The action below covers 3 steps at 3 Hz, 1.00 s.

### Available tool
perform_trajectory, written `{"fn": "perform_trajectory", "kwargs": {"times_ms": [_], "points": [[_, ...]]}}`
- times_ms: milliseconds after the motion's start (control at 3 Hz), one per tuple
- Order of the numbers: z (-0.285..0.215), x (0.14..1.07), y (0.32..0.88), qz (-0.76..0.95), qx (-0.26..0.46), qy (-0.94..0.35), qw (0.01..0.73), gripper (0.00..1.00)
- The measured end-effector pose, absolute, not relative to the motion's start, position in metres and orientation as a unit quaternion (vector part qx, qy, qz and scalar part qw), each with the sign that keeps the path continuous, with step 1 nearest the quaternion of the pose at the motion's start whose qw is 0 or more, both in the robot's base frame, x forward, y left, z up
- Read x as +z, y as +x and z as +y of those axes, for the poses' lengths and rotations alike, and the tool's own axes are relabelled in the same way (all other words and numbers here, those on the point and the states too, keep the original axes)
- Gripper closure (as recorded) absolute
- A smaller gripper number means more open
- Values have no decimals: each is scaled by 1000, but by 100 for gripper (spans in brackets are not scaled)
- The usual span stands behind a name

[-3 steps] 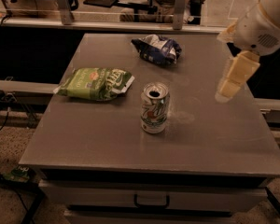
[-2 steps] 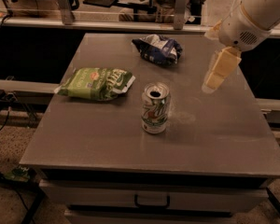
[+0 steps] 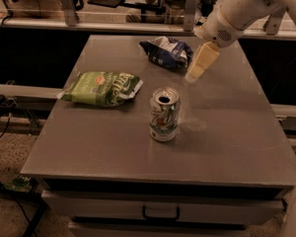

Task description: Move blue chip bag near 7up can

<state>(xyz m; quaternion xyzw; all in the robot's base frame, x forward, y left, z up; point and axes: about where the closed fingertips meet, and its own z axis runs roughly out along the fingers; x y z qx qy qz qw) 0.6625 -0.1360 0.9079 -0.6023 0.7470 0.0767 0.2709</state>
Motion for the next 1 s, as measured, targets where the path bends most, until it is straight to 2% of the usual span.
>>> {"fn": "perform_trajectory", "kwargs": {"times_ms": [1000], "points": [[-105,874,733,773,67,-576,256,2]]}}
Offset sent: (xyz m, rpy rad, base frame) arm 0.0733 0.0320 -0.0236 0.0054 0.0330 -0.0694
